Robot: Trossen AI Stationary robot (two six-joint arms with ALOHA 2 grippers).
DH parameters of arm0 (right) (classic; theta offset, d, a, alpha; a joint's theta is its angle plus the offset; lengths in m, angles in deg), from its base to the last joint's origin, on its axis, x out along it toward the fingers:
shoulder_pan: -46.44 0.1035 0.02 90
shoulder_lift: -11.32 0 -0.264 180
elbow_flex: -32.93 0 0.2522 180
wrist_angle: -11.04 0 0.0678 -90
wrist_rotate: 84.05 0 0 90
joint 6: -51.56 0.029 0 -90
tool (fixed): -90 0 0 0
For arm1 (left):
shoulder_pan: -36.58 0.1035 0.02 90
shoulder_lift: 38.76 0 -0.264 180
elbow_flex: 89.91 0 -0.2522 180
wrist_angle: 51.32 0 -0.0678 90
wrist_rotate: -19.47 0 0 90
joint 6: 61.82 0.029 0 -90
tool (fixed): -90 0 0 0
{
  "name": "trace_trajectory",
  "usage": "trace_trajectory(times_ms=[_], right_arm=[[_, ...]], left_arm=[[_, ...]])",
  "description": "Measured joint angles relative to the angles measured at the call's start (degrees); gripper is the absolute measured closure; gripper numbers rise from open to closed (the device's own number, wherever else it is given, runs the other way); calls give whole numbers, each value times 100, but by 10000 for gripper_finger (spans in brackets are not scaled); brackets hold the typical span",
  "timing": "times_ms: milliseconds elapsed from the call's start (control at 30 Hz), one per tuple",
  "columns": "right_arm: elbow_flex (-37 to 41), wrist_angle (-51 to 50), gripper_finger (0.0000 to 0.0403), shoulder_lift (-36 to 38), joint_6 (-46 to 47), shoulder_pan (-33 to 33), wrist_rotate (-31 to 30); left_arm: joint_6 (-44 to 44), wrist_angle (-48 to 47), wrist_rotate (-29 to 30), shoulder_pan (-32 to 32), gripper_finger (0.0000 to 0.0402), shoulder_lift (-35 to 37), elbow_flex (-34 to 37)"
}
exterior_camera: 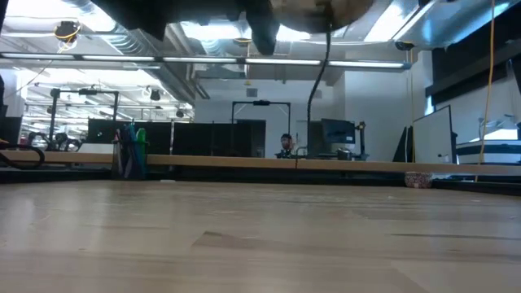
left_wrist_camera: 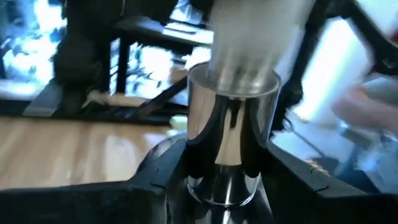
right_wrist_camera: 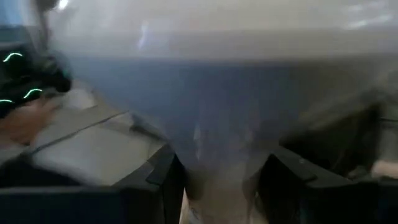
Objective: Screw lightbulb
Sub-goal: Insert the lightbulb into the lamp
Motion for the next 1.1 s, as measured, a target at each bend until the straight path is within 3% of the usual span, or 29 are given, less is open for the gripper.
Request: trace_trajectory(times_ms=[233, 400, 567, 1100], right_arm=[[-245, -702, 242, 0, -60, -6, -186], [-243, -958, 242, 169, -89, -80, 400], [-244, -522, 242, 151, 214, -150, 1078], [-241, 126, 242, -345, 668, -148, 1405]], left_arm=[[79, -244, 63, -64, 249, -14, -62], [200, -422, -101, -126, 249, 16, -53], [315, -313, -108, -172, 249, 169, -62], [402, -253, -337, -242, 249, 394, -62]])
